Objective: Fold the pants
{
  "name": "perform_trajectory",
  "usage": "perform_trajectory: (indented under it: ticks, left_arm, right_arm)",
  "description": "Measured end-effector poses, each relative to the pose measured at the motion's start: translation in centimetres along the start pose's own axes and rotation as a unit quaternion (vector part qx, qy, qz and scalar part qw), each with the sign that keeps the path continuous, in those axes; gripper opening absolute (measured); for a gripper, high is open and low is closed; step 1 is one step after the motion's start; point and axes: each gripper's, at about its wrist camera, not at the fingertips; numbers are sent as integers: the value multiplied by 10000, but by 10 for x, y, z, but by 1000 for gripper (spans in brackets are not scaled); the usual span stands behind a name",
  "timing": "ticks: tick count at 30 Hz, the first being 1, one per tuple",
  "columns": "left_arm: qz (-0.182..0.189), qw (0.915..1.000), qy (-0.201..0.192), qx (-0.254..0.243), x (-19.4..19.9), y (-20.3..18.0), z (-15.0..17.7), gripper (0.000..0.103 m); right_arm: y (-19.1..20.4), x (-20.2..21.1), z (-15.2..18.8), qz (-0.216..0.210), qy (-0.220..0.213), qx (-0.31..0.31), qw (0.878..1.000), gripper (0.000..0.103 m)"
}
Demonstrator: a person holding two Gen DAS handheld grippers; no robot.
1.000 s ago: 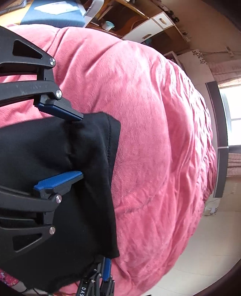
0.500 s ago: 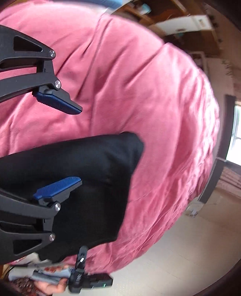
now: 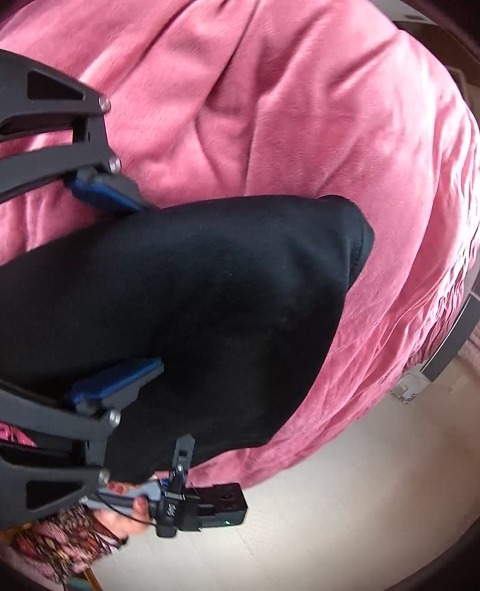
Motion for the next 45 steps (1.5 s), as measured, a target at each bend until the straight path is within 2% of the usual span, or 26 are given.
perform_trajectory:
  ticks: [1,4,7,14,21,28,33,35,37,41,42,43,45]
  left_arm:
    - [7,10000,-66,-66,-1,-4,-1,50]
    - [-161,9989,-236,-360,7,-19,-3,32]
    - [-83,9979,-424,-489,19,-32,-10,28]
    - [-68,9935,-836,-766,47,-49,-29,26]
    - [-347,9875,-1365,-710,63,-49,-95,26]
    - [-767,9841,-1438,-706,42,-34,-159,27]
    - [-1084,9821,-1345,-751,-5,-21,-206,28]
    - [-1224,9818,-1265,-715,-21,-13,-211,31]
    - [-1394,9790,-1286,-749,-33,-8,-215,38]
    - [-1583,9765,-1327,-622,-35,-2,-210,49]
    - [-1689,9746,-1342,-602,-31,-2,-206,49]
    - [-1778,9725,-1379,-597,-25,-4,-198,49]
    - [-2105,9633,-1547,-616,-12,-13,-183,49]
  right_arm:
    - [1,1,-1,-21,-31,13,10000,65]
    - [10,13,0,0,-148,246,9996,51]
    - [16,21,-3,-7,-197,322,9993,47]
    - [43,47,-36,-68,-555,746,9956,46]
    - [72,49,-109,13,-1024,1218,9873,46]
    - [67,17,-178,185,-1130,1354,9841,46]
    - [47,-18,-213,325,-1161,1145,9861,46]
    - [33,-34,-220,435,-1133,939,9882,49]
    - [20,-43,-225,455,-1168,597,9903,64]
    - [-6,-42,-222,66,-1314,-230,9910,74]
    - [-5,-38,-218,154,-1308,-284,9909,78]
    - [-2,-35,-216,284,-1304,-246,9907,88]
    - [13,-23,-207,697,-1355,-36,9883,102]
Point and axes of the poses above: each gripper's, at about its wrist camera, not at the fingertips, and x roughly against the way its jaws point, y to its left, z to its underside, and after that the axes turned 3 degrees about x, right-handed
